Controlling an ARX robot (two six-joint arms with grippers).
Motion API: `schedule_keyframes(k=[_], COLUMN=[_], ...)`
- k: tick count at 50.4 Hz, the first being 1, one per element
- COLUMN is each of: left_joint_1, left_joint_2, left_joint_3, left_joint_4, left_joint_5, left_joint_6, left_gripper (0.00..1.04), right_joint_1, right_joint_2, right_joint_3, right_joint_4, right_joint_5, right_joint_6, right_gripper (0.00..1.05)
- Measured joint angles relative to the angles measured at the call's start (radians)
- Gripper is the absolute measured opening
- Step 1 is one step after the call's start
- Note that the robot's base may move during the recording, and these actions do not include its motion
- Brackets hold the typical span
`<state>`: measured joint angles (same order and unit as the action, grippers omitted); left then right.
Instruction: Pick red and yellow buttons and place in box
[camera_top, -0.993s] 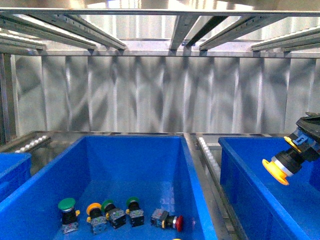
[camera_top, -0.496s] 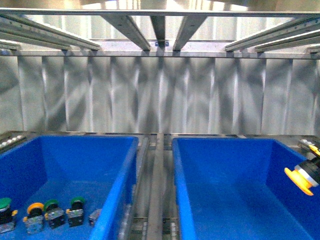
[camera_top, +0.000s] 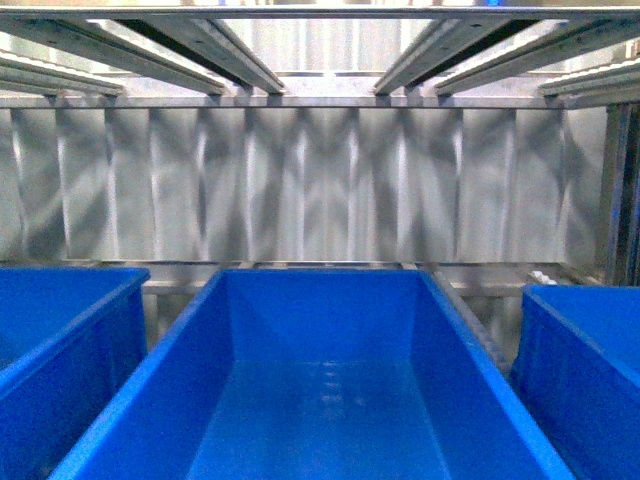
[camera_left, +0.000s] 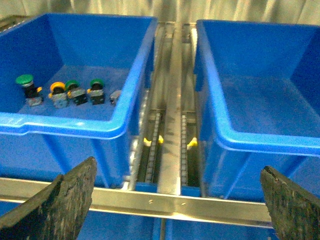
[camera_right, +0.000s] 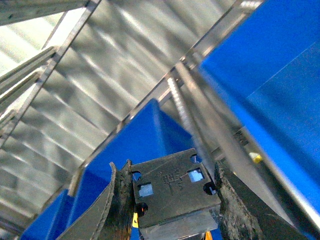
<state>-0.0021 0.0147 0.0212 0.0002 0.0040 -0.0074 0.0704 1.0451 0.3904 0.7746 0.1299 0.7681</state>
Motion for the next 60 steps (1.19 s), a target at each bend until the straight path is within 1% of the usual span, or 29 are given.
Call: schedule_keyframes(k=[4, 9, 13, 16, 24, 25, 32, 43, 51, 60], left_joint_1=[0.0, 0.0, 0.0, 0.0, 0.0, 0.0, 0.0, 0.0, 0.0, 0.0], left_joint_2=[0.0, 0.0, 0.0, 0.0, 0.0, 0.0, 0.0, 0.0, 0.0, 0.0], left_joint_3=[0.0, 0.0, 0.0, 0.0, 0.0, 0.0, 0.0, 0.0, 0.0, 0.0], left_joint_4=[0.0, 0.0, 0.0, 0.0, 0.0, 0.0, 0.0, 0.0, 0.0, 0.0], left_joint_5=[0.002, -0.002, -0.003, -0.004, -0.003, -0.003, -0.003, -0.003, -0.003, -0.003], left_joint_6=[0.0, 0.0, 0.0, 0.0, 0.0, 0.0, 0.0, 0.0, 0.0, 0.0], left_gripper=[0.97, 0.97, 0.97, 0.97, 0.97, 0.97, 0.97, 0.97, 0.97, 0.97], right_joint_1=[-0.051, -0.155, -0.217, -0.254, -0.308, -0.318, -0.353, -0.378, -0.388, -0.388], right_joint_2=[0.03, 0.174, 0.292, 0.382, 0.555, 0.592, 0.726, 0.906, 1.011, 1.099], right_joint_3=[0.034, 0.19, 0.298, 0.387, 0.594, 0.644, 0.848, 1.093, 1.151, 1.149], right_joint_4=[-0.029, -0.121, -0.2, -0.276, -0.441, -0.472, -0.616, -0.806, -0.859, -0.826], right_joint_5=[-0.012, -0.108, -0.137, -0.134, -0.137, -0.142, -0.152, -0.118, -0.116, -0.101], right_joint_6=[-0.057, -0.177, -0.247, -0.302, -0.407, -0.425, -0.503, -0.597, -0.626, -0.635], right_gripper=[0.37, 0.37, 0.37, 0.37, 0.37, 0.37, 0.37, 0.37, 0.37, 0.37])
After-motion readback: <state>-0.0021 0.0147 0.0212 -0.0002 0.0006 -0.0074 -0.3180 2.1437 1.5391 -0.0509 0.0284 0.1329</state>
